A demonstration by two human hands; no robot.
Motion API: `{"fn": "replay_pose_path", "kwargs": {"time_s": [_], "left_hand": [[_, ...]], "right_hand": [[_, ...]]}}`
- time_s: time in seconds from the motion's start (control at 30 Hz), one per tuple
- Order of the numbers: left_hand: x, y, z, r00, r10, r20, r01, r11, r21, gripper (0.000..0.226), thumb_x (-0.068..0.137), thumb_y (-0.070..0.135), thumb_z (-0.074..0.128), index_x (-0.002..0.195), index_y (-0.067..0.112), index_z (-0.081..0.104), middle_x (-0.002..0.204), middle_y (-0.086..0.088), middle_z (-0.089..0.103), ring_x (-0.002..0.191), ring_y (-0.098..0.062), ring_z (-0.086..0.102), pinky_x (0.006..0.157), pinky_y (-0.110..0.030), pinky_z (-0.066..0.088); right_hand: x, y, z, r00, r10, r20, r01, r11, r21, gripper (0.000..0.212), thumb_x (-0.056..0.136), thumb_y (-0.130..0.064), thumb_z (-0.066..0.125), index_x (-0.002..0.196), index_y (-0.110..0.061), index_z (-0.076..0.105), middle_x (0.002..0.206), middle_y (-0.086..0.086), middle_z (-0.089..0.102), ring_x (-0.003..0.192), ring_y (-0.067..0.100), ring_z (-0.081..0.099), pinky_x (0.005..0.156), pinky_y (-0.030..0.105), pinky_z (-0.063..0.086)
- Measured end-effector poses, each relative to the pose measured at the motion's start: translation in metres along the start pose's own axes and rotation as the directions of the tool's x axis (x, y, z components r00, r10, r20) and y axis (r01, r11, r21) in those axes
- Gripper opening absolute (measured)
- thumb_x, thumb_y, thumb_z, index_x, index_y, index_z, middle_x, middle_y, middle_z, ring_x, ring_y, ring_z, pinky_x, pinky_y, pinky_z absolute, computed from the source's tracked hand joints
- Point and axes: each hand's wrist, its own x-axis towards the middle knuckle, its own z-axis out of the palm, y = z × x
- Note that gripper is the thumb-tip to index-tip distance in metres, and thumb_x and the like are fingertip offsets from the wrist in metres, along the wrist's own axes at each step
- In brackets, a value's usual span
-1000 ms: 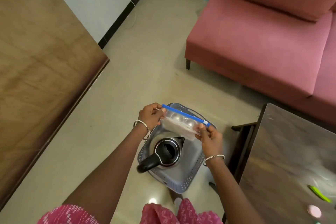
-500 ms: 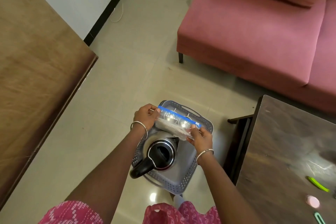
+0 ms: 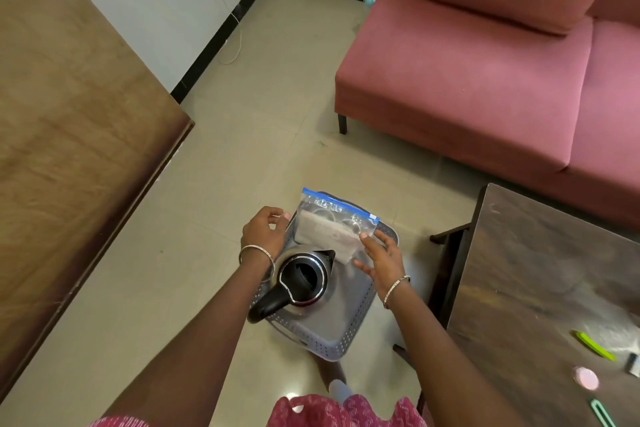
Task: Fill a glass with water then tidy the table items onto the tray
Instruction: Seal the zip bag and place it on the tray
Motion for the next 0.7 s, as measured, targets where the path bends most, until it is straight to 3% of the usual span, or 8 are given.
{"fn": "replay_pose_path", "kwargs": {"time_s": [0.23, 0.33, 0.5, 0.7], "left_hand": [[-0.056, 0.013, -0.005, 0.995, 0.094, -0.043, -0.093, 0.996, 0.013, 0.006, 0.088, 0.032, 0.061, 0.087, 0.031, 0.067, 0.083, 0.011, 0.067, 0.083, -0.018, 0.066, 0.079, -0.032, 0.052], [-0.09, 0.019, -0.009, 0.989, 0.127, -0.069, -0.127, 0.992, 0.011, 0.009, 0.088, 0.028, 0.06, 0.089, 0.025, 0.069, 0.084, 0.006, 0.069, 0.083, -0.018, 0.067, 0.08, -0.032, 0.053], [-0.16, 0.026, 0.001, 0.986, 0.162, -0.029, -0.164, 0.985, -0.046, 0.011, 0.087, 0.023, 0.062, 0.091, 0.02, 0.071, 0.084, 0.0, 0.073, 0.083, -0.021, 0.07, 0.085, -0.037, 0.055], [-0.247, 0.026, 0.04, 0.962, 0.263, 0.066, -0.262, 0.965, -0.031, 0.007, 0.087, 0.02, 0.064, 0.082, 0.022, 0.068, 0.077, 0.004, 0.07, 0.08, -0.02, 0.067, 0.077, -0.03, 0.052]], "right_hand": [[-0.019, 0.002, -0.016, 1.0, 0.004, -0.012, -0.005, 0.998, -0.064, 0.059, 0.084, -0.017, 0.077, 0.135, -0.017, 0.047, 0.126, 0.006, 0.053, 0.109, 0.02, 0.054, 0.089, 0.045, 0.058], [-0.042, 0.008, -0.034, 0.998, -0.042, -0.047, 0.038, 0.996, -0.083, 0.039, 0.087, -0.014, 0.072, 0.123, -0.015, 0.057, 0.121, 0.008, 0.056, 0.109, 0.023, 0.055, 0.085, 0.045, 0.058], [-0.109, 0.025, -0.077, 0.989, -0.129, -0.067, 0.115, 0.975, -0.19, 0.014, 0.09, -0.008, 0.065, 0.103, -0.009, 0.069, 0.098, 0.016, 0.068, 0.086, 0.023, 0.063, 0.084, 0.048, 0.059], [-0.196, 0.043, -0.159, 0.977, -0.202, -0.071, 0.185, 0.962, -0.198, 0.013, 0.09, -0.001, 0.06, 0.096, -0.007, 0.07, 0.078, 0.008, 0.068, 0.07, 0.016, 0.063, 0.056, 0.026, 0.052]]}}
